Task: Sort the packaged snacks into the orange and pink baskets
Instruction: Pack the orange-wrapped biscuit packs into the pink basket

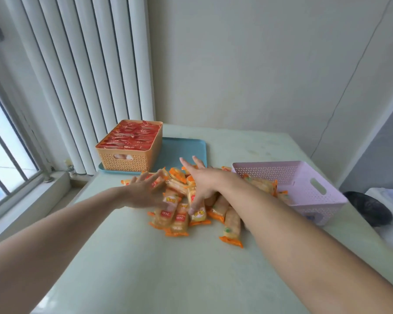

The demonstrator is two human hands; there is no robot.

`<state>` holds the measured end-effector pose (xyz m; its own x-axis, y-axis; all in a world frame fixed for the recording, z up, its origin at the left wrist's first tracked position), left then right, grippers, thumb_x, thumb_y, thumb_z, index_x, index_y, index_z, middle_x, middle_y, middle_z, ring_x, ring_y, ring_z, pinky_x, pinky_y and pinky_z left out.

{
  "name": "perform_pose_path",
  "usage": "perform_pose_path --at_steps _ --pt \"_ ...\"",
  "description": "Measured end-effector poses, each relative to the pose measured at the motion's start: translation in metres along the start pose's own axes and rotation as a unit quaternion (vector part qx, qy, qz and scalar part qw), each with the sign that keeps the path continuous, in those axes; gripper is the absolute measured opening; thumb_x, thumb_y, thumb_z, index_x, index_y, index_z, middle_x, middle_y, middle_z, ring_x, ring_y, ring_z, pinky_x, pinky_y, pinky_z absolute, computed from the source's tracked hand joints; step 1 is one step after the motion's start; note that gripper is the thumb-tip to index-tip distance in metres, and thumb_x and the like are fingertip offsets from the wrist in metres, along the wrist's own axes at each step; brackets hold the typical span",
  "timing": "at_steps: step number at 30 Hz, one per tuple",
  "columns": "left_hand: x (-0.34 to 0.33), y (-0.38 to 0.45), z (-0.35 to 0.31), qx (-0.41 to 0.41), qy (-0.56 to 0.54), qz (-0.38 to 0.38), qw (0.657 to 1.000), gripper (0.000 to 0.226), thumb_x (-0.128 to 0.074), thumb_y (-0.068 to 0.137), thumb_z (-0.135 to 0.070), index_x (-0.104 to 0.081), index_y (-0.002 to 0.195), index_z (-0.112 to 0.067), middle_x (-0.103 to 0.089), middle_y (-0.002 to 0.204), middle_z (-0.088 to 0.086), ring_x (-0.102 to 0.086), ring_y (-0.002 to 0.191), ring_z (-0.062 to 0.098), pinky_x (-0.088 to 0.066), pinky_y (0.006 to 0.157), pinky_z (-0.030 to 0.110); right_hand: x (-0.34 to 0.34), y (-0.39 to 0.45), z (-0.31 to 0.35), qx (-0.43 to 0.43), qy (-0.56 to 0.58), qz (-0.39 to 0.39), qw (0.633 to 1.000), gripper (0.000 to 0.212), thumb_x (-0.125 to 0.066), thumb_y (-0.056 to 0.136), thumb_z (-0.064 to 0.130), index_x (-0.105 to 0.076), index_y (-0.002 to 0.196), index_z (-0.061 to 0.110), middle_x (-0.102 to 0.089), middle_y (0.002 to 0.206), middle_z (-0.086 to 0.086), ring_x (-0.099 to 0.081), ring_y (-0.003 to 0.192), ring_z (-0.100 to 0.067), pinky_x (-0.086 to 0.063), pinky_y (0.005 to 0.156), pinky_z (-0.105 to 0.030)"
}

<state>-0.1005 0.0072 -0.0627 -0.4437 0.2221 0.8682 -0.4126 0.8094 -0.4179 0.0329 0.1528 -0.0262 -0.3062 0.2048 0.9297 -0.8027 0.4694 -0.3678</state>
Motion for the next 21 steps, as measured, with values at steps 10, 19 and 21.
perform_pose_path --at_steps 10,19,21 --pt "0.001 0.012 -0.004 0.008 -0.255 -0.083 0.963 0.114 -0.098 0.053 -0.039 -0.035 0.148 -0.044 -0.042 0.148 -0.004 -0.048 0.122 0.018 -0.048 0.088 0.029 0.006 0.015 0.01 0.025 0.05 0.01 0.998 0.13 -0.094 0.057 0.053 -0.009 0.156 0.046 -0.029 0.152 -0.006 -0.047 0.134 -0.033 -0.048 0.102 -0.047" --pt "-0.005 0.006 -0.023 0.056 -0.172 -0.051 0.982 0.135 -0.094 0.054 -0.051 -0.007 0.158 -0.04 -0.015 0.163 0.001 -0.039 0.138 0.03 -0.051 0.094 0.038 -0.002 0.026 0.029 -0.022 0.064 -0.044 0.997 0.102 -0.082 0.071 0.041 -0.024 0.154 0.049 -0.038 0.146 -0.007 -0.058 0.12 -0.03 -0.053 0.088 -0.037" --pt "-0.005 0.007 -0.027 0.063 -0.179 -0.04 0.981 0.131 -0.092 0.059 -0.046 -0.006 0.156 -0.044 -0.014 0.162 0.003 -0.042 0.134 0.032 -0.056 0.087 0.041 -0.008 0.026 0.025 -0.042 0.061 -0.084 0.994 0.093 -0.081 0.073 0.04 -0.03 0.15 0.05 -0.044 0.141 -0.004 -0.06 0.119 -0.028 -0.046 0.082 -0.034"
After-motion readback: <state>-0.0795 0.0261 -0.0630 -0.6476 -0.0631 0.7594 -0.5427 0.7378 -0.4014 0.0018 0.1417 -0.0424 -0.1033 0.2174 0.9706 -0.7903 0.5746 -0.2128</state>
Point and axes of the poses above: each hand's wrist, its own y-axis towards the middle knuckle, its own x-axis out of the back of the hand, z = x × y, the point moved 3 cm from there along y, towards the middle knuckle
